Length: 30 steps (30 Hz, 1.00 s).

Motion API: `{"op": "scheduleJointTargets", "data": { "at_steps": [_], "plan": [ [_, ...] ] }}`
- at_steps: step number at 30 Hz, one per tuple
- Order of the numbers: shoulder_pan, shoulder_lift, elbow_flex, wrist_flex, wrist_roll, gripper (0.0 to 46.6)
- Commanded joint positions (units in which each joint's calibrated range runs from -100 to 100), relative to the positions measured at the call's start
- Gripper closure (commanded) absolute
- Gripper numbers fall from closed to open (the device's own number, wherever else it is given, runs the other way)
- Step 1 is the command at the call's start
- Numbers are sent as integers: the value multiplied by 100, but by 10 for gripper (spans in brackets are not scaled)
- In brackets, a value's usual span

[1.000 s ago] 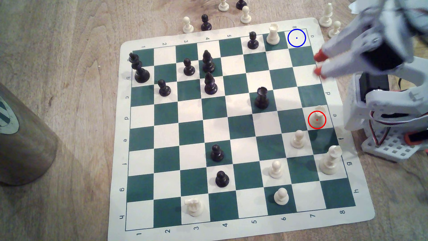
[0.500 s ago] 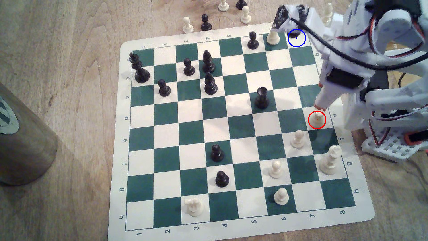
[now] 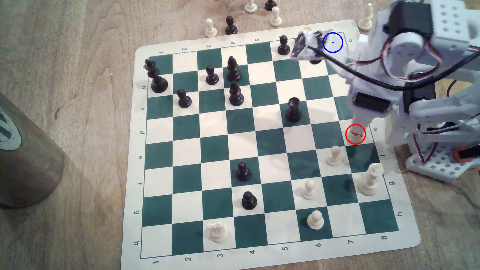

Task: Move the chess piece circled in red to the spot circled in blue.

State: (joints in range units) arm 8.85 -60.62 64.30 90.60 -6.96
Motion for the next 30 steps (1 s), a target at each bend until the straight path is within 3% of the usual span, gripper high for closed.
{"op": "scheduleJointTargets", "data": {
  "at_steps": [1, 30],
  "plan": [
    [34, 332, 70, -223, 15, 313],
    [230, 833, 796, -894, 137, 308]
  ]
}}
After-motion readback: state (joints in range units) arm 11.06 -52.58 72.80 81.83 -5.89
